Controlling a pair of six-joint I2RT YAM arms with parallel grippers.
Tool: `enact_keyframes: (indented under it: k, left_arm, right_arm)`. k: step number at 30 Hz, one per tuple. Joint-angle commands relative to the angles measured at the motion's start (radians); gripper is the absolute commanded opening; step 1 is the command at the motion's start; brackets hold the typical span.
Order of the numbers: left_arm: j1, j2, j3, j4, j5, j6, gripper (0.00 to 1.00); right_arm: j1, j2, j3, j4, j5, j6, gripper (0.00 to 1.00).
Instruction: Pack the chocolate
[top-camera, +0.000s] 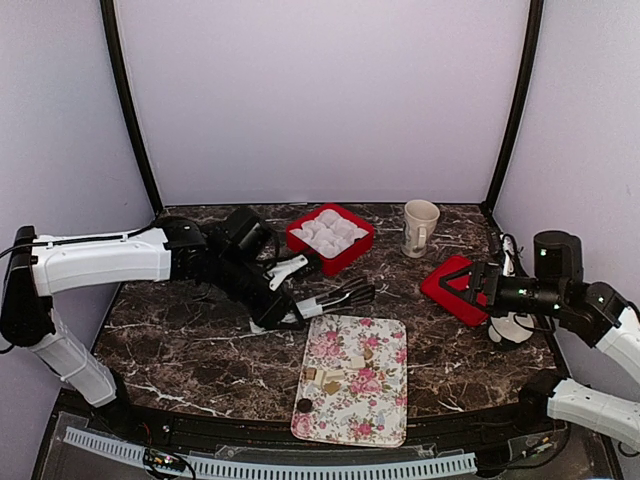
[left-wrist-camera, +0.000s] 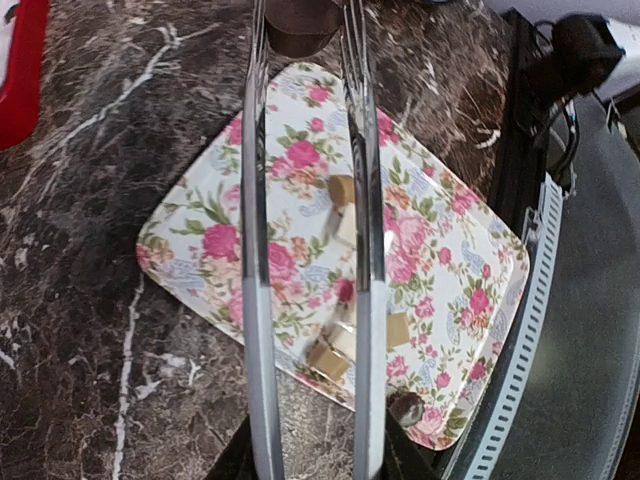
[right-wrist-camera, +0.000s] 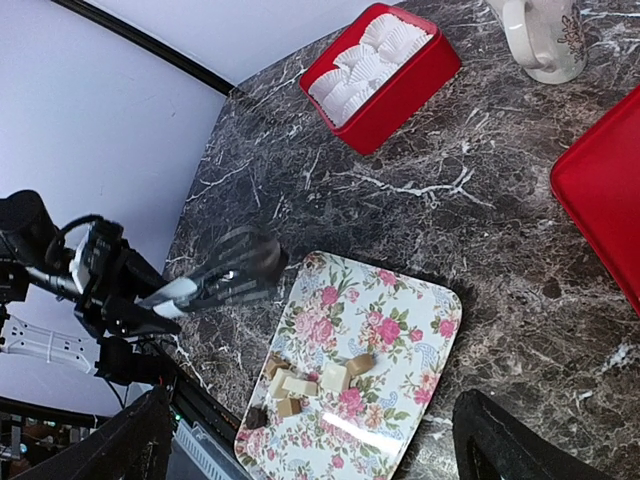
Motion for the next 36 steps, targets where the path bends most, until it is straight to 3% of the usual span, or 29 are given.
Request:
enact_keyframes:
  k: [1,12,18,36]
  left_arm:
    - [0.109,0.023,0.08,0.021,0.1,-0.096,0.08]
    - [0.296,0.285,0.392,-0.071,0.078,-0.15,0.09]
    - [0.351,0.461,0.565,-0.141,0.172,-0.149,0.11]
    - [0.385,0.655,0.747,-0.196,0.276,-0.182,0.15]
  right_arm:
    - [-0.009,0.015,0.008,0.062,0.019,-0.009,0.98]
    - [-0.011,0.044,-0.019,0.107,0.027,0.018,0.98]
    - [-0.015,0.05,-0.039,0.124,0.022,0.028,0.98]
    - [-0.025,0.05,-0.071,0.153,0.017,0.045,0.98]
